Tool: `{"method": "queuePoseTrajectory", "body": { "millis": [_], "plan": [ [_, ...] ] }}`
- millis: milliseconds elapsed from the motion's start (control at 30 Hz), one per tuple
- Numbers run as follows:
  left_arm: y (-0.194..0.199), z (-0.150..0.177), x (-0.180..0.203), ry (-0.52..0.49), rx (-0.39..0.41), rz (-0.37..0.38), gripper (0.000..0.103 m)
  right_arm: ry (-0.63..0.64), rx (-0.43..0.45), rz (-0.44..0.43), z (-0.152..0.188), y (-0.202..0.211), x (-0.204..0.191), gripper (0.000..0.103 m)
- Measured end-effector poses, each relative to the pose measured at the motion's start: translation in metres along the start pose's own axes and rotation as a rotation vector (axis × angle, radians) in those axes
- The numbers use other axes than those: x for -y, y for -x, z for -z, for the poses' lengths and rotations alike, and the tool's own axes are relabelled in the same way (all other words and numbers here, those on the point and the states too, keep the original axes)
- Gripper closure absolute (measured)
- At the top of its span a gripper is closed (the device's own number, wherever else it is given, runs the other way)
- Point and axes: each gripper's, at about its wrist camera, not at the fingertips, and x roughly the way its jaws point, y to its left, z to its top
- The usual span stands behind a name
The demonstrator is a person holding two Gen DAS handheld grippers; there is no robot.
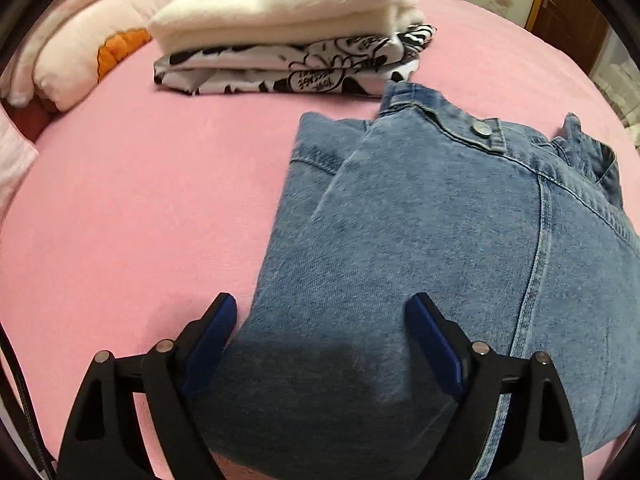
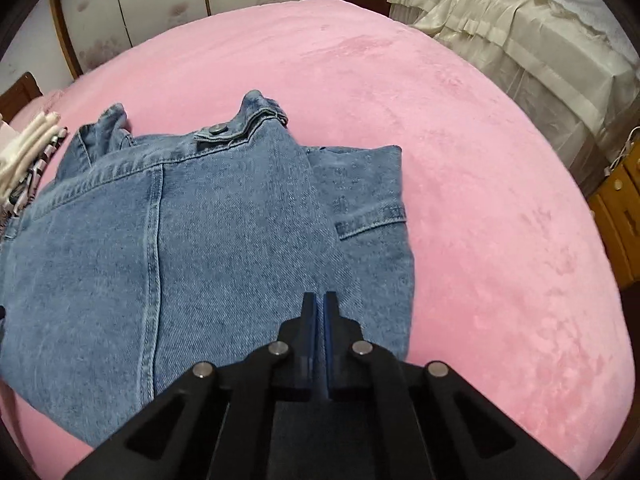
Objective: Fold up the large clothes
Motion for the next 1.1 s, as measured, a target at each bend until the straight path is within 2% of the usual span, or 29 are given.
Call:
{"method": "queuePoseTrajectory", "body": {
  "millis": [133, 233, 300, 367, 667, 800, 1100],
  "plan": [
    [-0.004, 0.0, -0.007, 0.022, -0.017, 0.031, 0.015, -0.075, -0.015, 0.017, -0.003, 0.0, -0.002, 0.095],
    [-0.002, -0.004, -0.008, 0.016, -0.034, 0.041, 0.016, -0.094, -0.033, 0.007, -0.007, 0.003, -0.005, 0.086],
    [-0.003, -0.011, -0.011, 0.013, -0.053, 0.051, 0.016, -0.106, -0.043, -0.014, -0.009, 0.007, -0.009, 0.075],
    [0.005, -0.016, -0.013, 0.023, -0.076, 0.079, 0.016, -0.123, -0.045, -0.029, -0.012, 0.016, -0.012, 0.071],
    [0.058, -0.029, -0.021, 0.079, -0.115, 0.196, 0.016, -0.122, -0.013, -0.071, -0.01, 0.075, -0.031, 0.071],
    [0.083, -0.026, -0.025, 0.068, -0.119, 0.191, 0.016, -0.102, -0.003, -0.083, -0.009, 0.102, -0.043, 0.071],
    [0.136, -0.004, -0.037, 0.062, -0.133, 0.262, 0.016, -0.108, -0.026, -0.151, 0.007, 0.147, -0.065, 0.071]
  ]
}}
